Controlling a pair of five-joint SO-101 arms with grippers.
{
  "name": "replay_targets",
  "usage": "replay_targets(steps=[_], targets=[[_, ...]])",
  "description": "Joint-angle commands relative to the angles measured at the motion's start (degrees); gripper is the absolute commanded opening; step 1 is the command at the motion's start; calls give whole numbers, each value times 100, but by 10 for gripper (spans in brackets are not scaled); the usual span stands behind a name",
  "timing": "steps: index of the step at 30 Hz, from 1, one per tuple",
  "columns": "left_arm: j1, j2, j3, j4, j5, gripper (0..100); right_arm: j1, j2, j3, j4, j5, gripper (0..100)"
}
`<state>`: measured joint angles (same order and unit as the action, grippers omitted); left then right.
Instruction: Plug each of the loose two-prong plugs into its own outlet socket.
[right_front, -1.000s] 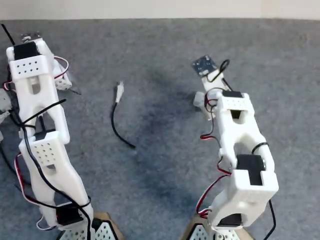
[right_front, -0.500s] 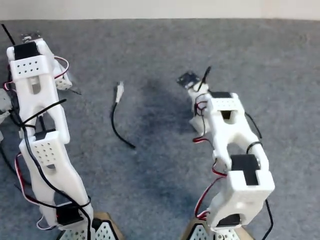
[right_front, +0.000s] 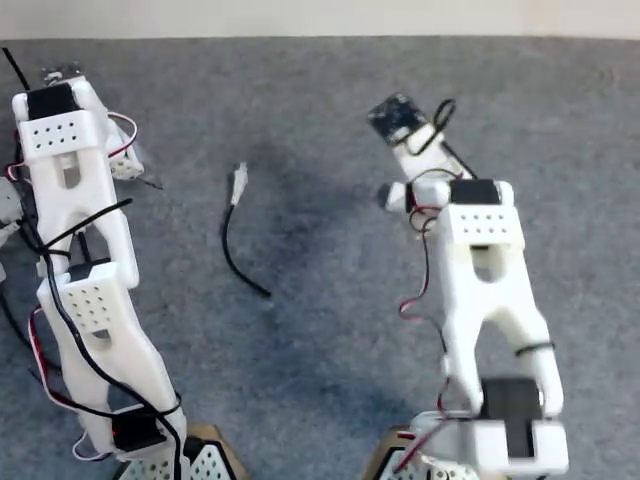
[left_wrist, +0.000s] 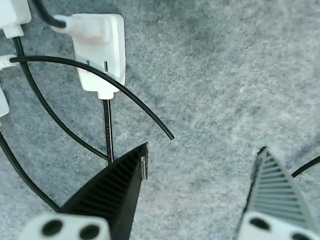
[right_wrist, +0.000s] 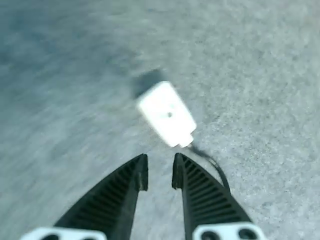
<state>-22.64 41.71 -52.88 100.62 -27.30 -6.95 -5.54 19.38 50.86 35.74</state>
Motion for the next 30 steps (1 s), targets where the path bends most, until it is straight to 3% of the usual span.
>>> replay_targets(steps=[1, 8, 20, 24, 27, 30], targets=[[-110, -338, -40, 26, -26, 333, 312, 927, -127, -1051, -273, 95], [-110, -338, -40, 26, -26, 333, 330, 2378, -1033, -1042, -299, 95], [-119, -338, -40, 26, -35, 333, -347, 1982, -998, 690, -246, 95], [-154, -338, -40, 35, -35, 333, -312, 1437, -927, 813, -308, 95], [-101, -338, -31, 44, -26, 333, 75, 593, -919, 857, -914, 95], [365, -382, -48, 53, -26, 333, 778, -382, -752, 1138, -2119, 95]])
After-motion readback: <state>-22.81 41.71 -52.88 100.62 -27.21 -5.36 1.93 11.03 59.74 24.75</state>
